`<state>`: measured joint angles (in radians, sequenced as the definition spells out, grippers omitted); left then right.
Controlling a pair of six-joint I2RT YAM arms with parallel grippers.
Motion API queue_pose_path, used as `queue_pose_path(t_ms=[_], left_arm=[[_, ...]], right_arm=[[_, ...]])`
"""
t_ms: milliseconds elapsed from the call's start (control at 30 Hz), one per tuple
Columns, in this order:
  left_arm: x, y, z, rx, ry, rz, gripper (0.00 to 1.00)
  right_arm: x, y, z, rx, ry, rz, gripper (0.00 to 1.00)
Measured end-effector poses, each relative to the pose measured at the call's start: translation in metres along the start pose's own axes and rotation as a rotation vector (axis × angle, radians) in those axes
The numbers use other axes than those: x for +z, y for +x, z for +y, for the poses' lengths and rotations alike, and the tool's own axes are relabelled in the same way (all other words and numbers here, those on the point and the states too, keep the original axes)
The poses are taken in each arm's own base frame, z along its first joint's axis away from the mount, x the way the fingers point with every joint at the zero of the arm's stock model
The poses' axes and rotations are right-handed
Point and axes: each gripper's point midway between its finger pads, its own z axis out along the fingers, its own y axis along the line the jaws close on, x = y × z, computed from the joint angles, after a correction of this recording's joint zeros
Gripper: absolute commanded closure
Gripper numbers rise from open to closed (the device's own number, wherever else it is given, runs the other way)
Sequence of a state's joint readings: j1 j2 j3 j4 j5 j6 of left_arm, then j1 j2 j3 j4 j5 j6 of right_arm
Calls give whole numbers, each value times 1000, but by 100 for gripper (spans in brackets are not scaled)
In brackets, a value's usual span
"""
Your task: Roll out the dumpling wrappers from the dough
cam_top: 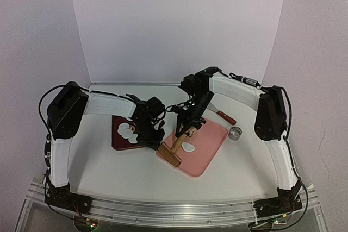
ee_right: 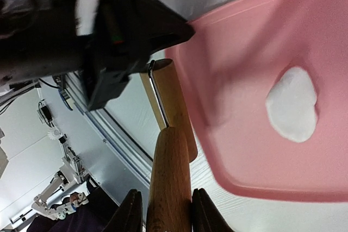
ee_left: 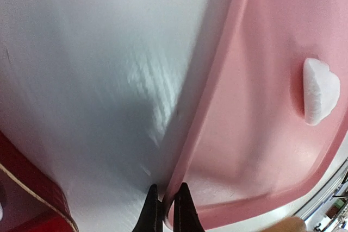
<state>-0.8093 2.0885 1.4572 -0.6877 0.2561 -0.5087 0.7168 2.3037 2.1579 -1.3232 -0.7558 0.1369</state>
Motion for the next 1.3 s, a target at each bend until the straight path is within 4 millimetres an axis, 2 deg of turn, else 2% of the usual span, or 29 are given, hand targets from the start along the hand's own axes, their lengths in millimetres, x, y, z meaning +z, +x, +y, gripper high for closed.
queue_pose_path(t_ms=[200, 300, 400, 500, 567, 767, 933, 1300], left_arm=[[2, -19, -3, 50, 17, -95, 100], [2, -23, -4, 71, 20, -122, 100], [2, -26, -4, 102, 21, -144, 100], [2, -27, -4, 133, 27, -161, 100], [2, -27, -4, 148, 27, -166, 100], [2, -27, -5, 168, 30, -173, 100], [2, -28, -5, 178, 30, -175, 100], [2, -28, -5, 174, 31, -176, 100]], right_arm=[[-65, 18, 16, 40, -68, -138, 100], [-95, 16, 1, 105, -93, -219, 100], [-106, 9, -28, 196, -98, -262, 100], [-104, -3, -63, 295, -86, -282, 100], [-95, -10, -79, 344, -68, -279, 100], [-72, -19, -108, 444, -24, -258, 100], [-61, -22, -123, 502, 1, -250, 100], [-52, -26, -124, 562, -40, -241, 100]])
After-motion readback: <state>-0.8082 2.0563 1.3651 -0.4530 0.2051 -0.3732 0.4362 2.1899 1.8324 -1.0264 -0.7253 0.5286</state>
